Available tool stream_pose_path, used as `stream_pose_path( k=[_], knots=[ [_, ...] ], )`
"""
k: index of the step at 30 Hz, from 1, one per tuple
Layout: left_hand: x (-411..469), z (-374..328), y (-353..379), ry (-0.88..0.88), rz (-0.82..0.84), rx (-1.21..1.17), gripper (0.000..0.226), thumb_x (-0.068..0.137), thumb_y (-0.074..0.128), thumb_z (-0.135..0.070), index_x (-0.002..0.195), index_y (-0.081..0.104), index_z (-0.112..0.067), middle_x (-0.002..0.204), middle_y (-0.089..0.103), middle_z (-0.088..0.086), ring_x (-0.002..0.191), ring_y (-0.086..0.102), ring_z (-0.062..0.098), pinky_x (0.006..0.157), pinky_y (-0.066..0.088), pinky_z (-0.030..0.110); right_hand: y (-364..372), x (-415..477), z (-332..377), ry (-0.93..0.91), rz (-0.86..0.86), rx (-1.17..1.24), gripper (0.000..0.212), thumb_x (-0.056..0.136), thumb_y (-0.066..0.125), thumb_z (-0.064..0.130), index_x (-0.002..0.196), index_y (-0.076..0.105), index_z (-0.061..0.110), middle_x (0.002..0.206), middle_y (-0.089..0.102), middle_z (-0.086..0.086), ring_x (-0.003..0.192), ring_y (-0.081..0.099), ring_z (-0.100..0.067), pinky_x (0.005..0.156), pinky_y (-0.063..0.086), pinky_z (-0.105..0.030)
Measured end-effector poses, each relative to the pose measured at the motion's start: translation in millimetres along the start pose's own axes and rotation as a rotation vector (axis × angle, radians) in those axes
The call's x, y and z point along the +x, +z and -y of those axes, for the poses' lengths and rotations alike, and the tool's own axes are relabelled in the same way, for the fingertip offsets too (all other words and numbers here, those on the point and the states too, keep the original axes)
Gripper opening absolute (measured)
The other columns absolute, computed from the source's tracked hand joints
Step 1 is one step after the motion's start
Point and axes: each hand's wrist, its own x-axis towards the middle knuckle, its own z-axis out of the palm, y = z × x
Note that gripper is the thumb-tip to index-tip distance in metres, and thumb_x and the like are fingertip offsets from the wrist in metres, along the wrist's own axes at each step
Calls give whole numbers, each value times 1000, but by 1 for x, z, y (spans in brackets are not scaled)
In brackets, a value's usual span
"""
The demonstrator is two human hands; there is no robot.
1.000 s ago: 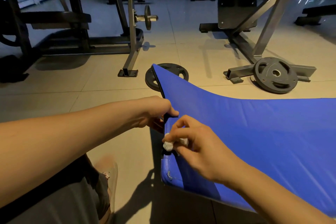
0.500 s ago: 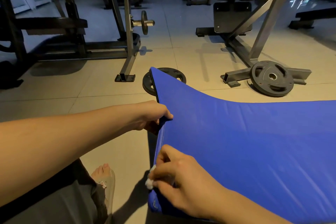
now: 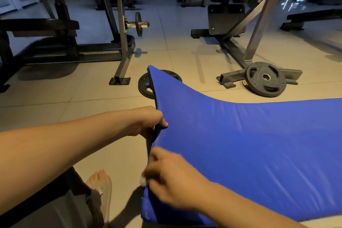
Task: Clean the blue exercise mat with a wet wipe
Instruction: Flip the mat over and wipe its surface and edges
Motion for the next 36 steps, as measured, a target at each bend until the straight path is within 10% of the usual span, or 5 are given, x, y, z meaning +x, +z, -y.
stream_pose_path(
  k=[8,15,21,28,36],
  knots=[
    [-10,-10,9,72,-20,61,20,99,46,-1,110,61,-7,107,70,22,94,73,39,78,64,47,-25,21,-24,156,-276,-36,17,99,61,22,111,73,22,106,45,5,89,52,-16,75,50,-27],
    [-13,-11,13,46,-10,60,20,103,58,-14,121,57,-9,114,68,18,97,70,34,86,61,47,-10,-4,-6,-35,-35,-34,21,98,60,24,115,73,19,102,40,6,83,49,-15,68,43,-25],
    [-15,-9,16,101,-2,100,20,100,49,-3,118,58,-8,107,69,18,85,74,33,75,64,43,-26,13,-33,157,-290,-46,18,99,61,23,111,75,22,106,46,6,91,53,-18,77,53,-32],
    [-18,-6,14,59,8,76,20,104,56,-13,124,55,-10,112,68,16,97,70,36,86,61,48,3,-11,-10,-101,21,-40,25,100,58,30,118,73,22,100,39,8,81,49,-13,68,47,-26],
    [-15,-4,14,40,30,33,26,107,51,-27,116,60,-5,108,69,20,89,74,34,76,64,44,-11,5,-34,125,-310,-40,20,99,60,28,111,75,22,97,45,7,85,52,-15,71,48,-26]
  ],
)
